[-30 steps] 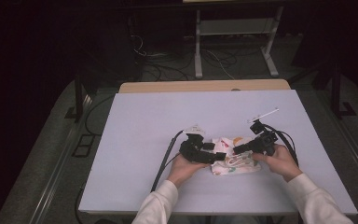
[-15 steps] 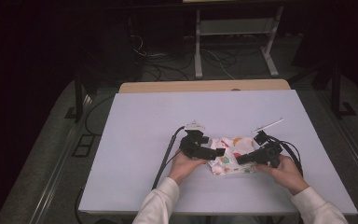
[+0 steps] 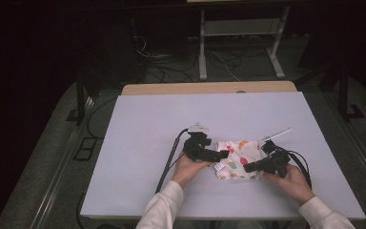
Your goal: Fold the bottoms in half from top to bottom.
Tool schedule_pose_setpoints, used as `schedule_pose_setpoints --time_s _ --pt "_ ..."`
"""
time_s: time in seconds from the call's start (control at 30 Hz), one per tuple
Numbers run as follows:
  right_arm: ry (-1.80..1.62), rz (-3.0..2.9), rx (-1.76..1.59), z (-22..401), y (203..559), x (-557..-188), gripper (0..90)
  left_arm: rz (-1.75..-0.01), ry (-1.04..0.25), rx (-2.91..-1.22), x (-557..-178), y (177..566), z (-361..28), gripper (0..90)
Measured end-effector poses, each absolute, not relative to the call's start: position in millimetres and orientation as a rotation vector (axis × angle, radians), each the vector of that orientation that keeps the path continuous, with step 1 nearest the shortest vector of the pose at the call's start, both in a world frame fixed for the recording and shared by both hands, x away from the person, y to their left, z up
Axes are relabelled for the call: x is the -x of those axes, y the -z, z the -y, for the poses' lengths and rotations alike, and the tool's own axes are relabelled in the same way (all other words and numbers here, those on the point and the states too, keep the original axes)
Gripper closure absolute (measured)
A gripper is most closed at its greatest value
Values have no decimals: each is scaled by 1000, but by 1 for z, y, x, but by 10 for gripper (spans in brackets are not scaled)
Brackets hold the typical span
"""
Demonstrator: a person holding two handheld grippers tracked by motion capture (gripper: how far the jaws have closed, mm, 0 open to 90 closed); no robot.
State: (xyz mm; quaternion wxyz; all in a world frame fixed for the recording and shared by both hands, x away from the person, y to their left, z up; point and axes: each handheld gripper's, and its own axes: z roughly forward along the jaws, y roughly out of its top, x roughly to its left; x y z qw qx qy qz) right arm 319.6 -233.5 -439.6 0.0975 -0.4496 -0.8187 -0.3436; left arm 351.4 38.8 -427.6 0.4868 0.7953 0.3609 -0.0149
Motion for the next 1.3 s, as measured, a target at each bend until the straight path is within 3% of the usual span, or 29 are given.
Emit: schedule_pose_setpoints --time_s 0.6,0.83,1.0,1.3 --pt "1101 2427 1366 239 444 -315 870 -894 35 -1918 -359 424 -40 73" --pt "1153 2447 1317 242 431 -316 693 -886 38 -1926 -365 418 -36 66" --pt "1188 2481 1280 242 421 -320 458 -882 46 -1935 -370 415 -33 46" --pt "1219 2533 1275 249 406 -332 136 -898 56 -1926 -381 411 -36 5"
